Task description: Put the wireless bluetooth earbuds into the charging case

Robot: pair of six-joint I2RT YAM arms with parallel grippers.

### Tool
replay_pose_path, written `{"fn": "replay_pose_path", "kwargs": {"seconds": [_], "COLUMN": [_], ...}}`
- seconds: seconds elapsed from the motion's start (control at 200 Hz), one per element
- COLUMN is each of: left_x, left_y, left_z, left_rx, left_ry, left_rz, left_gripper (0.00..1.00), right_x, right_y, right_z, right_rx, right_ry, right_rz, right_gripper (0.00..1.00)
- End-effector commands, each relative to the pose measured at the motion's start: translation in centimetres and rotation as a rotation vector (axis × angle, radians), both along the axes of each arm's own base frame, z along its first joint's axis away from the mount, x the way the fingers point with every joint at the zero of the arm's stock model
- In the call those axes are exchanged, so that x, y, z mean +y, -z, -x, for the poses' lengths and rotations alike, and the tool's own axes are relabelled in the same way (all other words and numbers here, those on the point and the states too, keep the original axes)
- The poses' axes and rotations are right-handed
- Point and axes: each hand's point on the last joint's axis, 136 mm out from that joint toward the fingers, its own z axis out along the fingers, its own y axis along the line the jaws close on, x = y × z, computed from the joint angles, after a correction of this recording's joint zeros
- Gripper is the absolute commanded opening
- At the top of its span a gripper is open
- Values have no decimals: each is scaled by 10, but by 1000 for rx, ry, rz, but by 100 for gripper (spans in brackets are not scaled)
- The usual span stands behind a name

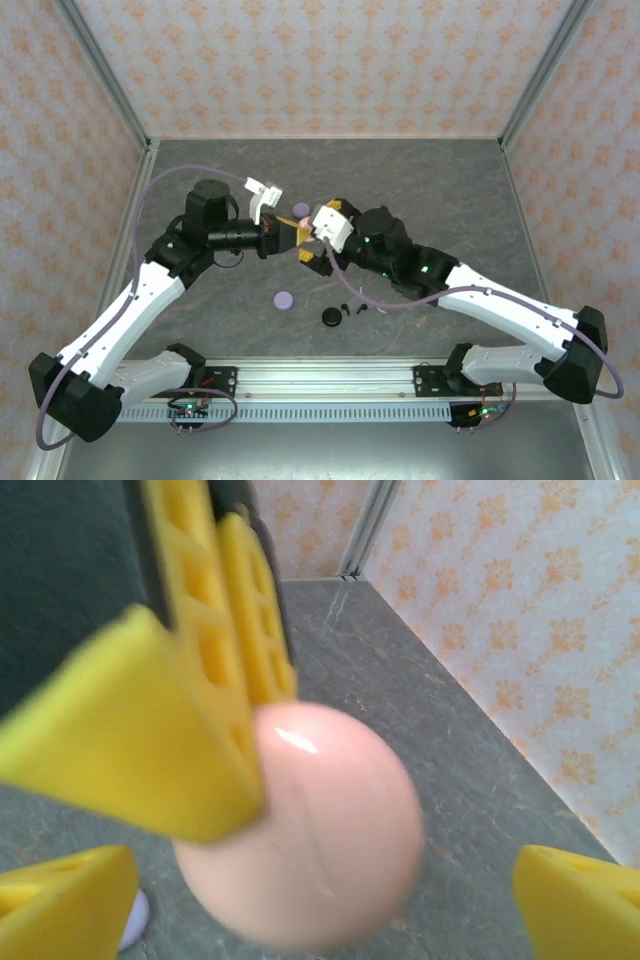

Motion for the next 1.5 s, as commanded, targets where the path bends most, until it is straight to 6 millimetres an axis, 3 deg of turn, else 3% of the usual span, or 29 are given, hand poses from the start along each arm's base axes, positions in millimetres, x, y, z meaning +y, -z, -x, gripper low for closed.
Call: {"fn": "replay_pose_path", "kwargs": {"seconds": [0.0,0.25,0.375,0.641,0.951,1.186,1.206,1.496], "left_x": [6,10,9,2,-1,-1,-1,-1], "left_y": [-15,-31,-32,-29,-23,-18,-18,-16], "left_z": [-11,-6,0,6,8,8,8,9], "left_rx": [-167,-429,-485,-495,-492,-491,-490,-488], "left_ry": [-95,-176,-171,-136,-107,-99,-99,-96], "left_rz": [19,92,105,81,61,47,47,41], "left_gripper": [0,0,0,0,0,0,0,0], "right_x": [-13,-35,-32,-20,-15,-18,-16,-16], "right_y": [-19,-32,-40,-46,-44,-54,-46,-42], "right_z": [14,12,8,-10,-26,-32,-37,-45], "right_rx": [122,348,368,383,399,381,397,429], "right_ry": [-40,-89,-104,-86,-41,-15,-4,16], "right_rz": [-126,-384,-461,-472,-454,-452,-438,-404], "right_gripper": [99,99,99,100,93,92,92,91]}}
